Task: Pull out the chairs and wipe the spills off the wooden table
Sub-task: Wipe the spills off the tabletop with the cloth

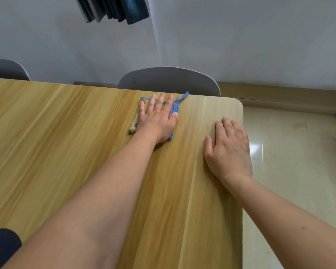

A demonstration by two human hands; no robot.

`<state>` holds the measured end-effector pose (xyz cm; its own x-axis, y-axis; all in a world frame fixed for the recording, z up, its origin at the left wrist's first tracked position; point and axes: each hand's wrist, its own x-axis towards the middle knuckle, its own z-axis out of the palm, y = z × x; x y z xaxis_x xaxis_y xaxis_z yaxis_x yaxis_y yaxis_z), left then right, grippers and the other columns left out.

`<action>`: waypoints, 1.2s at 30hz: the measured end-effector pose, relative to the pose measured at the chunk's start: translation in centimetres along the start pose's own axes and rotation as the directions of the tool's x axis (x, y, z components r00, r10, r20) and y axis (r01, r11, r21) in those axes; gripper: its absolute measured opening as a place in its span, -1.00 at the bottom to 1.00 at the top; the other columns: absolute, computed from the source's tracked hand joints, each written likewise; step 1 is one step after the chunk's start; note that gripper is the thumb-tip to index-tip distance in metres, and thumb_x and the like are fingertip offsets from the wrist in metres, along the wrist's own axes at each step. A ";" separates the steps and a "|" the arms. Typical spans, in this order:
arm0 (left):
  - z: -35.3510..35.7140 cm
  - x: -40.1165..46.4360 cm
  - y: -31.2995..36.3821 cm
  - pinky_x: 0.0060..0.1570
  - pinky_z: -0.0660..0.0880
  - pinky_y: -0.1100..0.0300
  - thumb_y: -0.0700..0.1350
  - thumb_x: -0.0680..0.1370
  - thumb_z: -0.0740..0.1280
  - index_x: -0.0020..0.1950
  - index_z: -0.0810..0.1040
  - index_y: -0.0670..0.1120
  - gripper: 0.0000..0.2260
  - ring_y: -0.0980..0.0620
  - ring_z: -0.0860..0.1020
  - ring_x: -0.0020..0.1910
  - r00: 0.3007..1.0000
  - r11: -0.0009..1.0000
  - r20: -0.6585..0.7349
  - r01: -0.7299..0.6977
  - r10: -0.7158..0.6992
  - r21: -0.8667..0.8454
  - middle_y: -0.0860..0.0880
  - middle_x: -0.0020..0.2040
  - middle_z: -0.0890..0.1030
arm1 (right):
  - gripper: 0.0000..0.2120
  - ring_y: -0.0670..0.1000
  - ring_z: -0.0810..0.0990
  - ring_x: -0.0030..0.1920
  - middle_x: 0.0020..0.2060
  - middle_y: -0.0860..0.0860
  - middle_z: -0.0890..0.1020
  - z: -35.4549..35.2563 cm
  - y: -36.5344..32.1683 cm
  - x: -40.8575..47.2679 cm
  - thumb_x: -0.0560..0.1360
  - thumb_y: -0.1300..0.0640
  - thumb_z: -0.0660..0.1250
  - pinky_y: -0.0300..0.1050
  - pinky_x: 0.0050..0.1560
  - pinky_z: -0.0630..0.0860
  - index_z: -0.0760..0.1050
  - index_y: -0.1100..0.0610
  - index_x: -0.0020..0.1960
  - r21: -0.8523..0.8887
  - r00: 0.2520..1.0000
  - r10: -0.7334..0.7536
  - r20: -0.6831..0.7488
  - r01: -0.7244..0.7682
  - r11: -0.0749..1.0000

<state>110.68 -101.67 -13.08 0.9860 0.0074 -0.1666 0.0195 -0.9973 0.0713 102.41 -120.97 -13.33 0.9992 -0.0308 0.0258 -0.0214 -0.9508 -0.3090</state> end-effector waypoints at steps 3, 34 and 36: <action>-0.3 1.4 0.2 0.51 -0.31 -0.14 0.15 0.66 -0.13 0.61 -0.21 0.12 -0.46 0.00 -0.25 0.58 1.000 1.000 -0.002 0.000 0.000 0.007 0.07 0.63 -0.17 | -0.42 0.05 -0.01 0.56 0.56 0.05 0.10 0.1 0.1 0.1 0.60 -0.07 0.01 -0.02 0.54 -0.13 0.11 0.13 0.56 -0.004 1.000 -0.001 0.008 0.001 1.000; -0.2 3.0 6.7 0.49 -0.33 -0.20 0.10 0.66 -0.12 0.62 -0.19 0.05 -0.46 -0.05 -0.25 0.59 0.998 0.997 0.007 -0.061 0.062 -0.048 0.10 0.63 -0.14 | -0.49 0.12 0.12 0.53 0.52 0.12 0.23 0.7 0.1 0.2 0.59 0.12 0.08 0.05 0.53 0.01 0.23 0.19 0.52 -0.008 0.999 -0.003 -0.042 0.002 1.000; 0.0 2.7 7.5 0.48 -0.33 -0.20 0.10 0.66 -0.11 0.62 -0.18 0.05 -0.46 -0.06 -0.25 0.59 0.998 0.996 0.004 -0.070 0.070 -0.046 0.10 0.63 -0.13 | -0.50 0.13 0.13 0.53 0.51 0.13 0.24 0.7 0.1 0.2 0.58 0.13 0.08 0.06 0.52 0.02 0.25 0.20 0.51 -0.001 0.999 -0.002 -0.046 0.002 1.000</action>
<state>113.54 -109.12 -12.97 0.9843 -0.0629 -0.1650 -0.0418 -0.9909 0.1282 102.65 -120.83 -14.06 0.9967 -0.0425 0.0698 -0.0190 -0.9512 -0.3080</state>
